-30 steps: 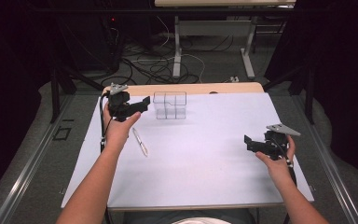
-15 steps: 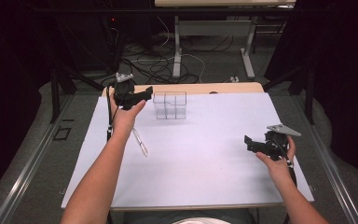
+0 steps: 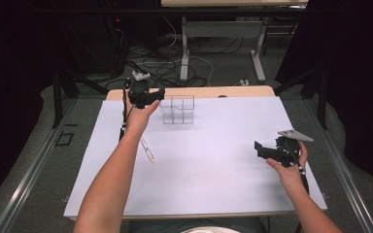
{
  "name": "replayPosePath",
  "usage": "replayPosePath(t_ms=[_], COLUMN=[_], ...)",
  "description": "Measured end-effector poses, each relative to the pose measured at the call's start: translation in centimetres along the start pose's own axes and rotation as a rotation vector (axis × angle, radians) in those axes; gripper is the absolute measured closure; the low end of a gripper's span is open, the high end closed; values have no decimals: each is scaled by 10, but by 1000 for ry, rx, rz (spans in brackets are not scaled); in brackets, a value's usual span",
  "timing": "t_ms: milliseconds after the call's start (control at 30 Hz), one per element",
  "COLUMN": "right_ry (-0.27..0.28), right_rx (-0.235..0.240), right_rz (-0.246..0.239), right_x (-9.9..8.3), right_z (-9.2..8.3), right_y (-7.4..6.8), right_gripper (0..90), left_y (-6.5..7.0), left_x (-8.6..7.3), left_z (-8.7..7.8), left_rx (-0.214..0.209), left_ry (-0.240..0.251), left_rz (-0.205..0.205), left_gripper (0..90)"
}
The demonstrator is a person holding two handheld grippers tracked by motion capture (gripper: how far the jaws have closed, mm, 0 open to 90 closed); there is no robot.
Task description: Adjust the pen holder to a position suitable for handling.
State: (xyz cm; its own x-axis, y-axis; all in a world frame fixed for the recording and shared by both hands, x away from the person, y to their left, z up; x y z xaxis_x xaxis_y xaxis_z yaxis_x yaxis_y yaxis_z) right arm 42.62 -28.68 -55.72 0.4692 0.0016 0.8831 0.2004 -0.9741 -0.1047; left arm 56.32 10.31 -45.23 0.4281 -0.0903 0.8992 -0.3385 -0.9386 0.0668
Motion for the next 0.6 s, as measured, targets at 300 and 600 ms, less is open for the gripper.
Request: replayPosePath(t_ms=[300,600], right_ry=[-5,-2], right_rx=[4,10], right_rz=[5,2], right_x=[-1,-1], right_z=[-1,0], right_y=[0,1], right_gripper=[2,7], left_y=[-4,-8], left_x=[-12,-25], left_z=[22,33], left_rx=[29,61], left_ry=[-47,-121], left_rz=[-28,-67], left_gripper=[400,438])
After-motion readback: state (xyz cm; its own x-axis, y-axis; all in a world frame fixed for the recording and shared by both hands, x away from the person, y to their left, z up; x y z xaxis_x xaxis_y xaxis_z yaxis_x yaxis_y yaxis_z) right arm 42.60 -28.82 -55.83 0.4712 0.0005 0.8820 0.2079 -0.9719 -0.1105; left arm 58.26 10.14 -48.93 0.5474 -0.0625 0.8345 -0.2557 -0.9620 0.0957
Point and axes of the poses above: each handheld gripper's, and its own axes: z roughly forward along the jaws, x roughly out of its top, y roughly to its right, the point moved 8 cm from there along z, roughly forward along the jaws, and after that the axes turned 3 degrees about y, right-handed, at the moved point
